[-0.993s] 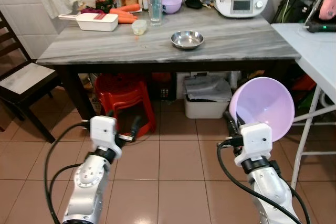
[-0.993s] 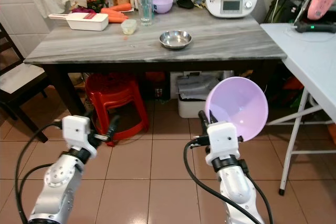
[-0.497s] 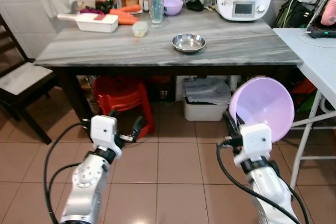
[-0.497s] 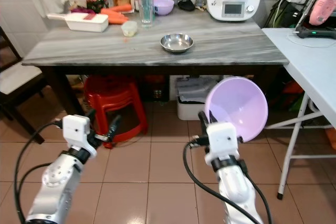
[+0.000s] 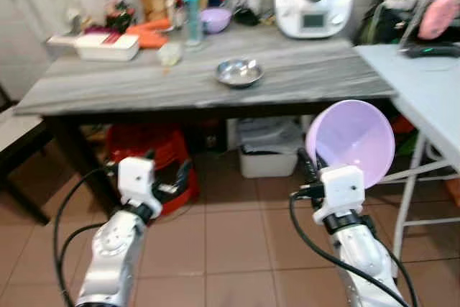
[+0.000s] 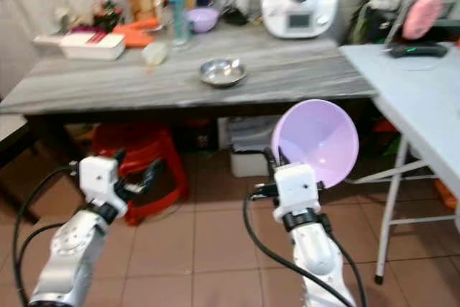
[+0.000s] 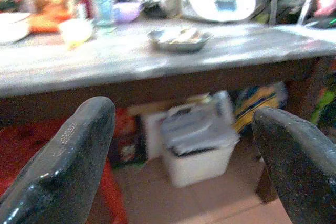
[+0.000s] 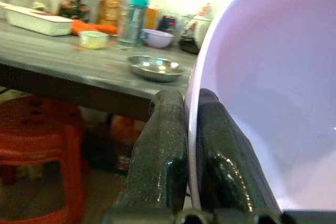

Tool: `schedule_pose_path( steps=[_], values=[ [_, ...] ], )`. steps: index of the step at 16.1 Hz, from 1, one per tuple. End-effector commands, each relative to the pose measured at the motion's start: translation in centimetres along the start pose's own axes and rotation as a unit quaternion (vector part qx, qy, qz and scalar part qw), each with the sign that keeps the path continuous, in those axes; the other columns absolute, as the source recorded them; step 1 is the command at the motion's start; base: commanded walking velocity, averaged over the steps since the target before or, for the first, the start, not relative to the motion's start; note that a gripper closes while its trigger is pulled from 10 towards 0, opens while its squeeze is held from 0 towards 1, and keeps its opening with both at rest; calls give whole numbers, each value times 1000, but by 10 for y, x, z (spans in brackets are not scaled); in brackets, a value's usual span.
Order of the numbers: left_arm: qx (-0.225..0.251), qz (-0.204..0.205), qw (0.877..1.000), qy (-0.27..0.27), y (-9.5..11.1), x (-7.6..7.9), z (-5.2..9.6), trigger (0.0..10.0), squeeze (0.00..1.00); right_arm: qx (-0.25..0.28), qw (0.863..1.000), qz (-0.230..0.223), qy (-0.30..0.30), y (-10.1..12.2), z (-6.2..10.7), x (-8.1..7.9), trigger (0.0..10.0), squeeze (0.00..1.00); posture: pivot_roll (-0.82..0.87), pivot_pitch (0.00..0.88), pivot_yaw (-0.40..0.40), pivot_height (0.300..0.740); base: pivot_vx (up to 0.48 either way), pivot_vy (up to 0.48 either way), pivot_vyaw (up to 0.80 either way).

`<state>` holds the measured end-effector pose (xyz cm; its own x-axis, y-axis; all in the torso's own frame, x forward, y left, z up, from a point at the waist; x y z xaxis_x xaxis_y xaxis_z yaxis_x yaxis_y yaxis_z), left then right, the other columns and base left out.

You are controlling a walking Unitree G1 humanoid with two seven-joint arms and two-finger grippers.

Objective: Setting the table

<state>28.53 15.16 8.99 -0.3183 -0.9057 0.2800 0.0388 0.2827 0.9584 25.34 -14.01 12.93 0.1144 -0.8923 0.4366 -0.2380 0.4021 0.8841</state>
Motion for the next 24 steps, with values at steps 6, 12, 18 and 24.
schedule_pose_path(
  steps=[6,12,18,24],
  values=[
    [-6,1,1000,-13,-2,7,-2,10000,0,-1,1000,7,-9,0,1,4,10000,0,-24,0,31,740,480,0,276],
    [-6,0,1000,-18,-2,9,-4,10000,0,-2,1000,6,-12,-1,1,4,10000,0,-24,0,34,740,480,0,432],
    [-6,1,1000,-25,-2,13,-4,10000,0,-2,1000,5,-16,0,-1,5,10000,0,-23,0,33,740,480,0,0],
    [-7,3,1000,-29,-4,16,-5,10000,0,-5,1000,-2,-19,-1,-4,6,10000,0,-24,0,29,740,480,0,-236]
  ],
)
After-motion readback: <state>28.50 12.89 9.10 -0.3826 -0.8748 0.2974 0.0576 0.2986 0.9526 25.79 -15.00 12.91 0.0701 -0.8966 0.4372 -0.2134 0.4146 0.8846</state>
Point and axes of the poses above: a point about 5 cm out from each wrist's last joint towards the gripper, its own z axis pointing back from the gripper into the wrist, its own y axis along the axis of the wrist's last joint, x = y × z, the point moved 1 cm from there along -z, pointing out of the wrist towards the gripper, and after that the axes turned 14 degrees about z, right-handed, at the moved point
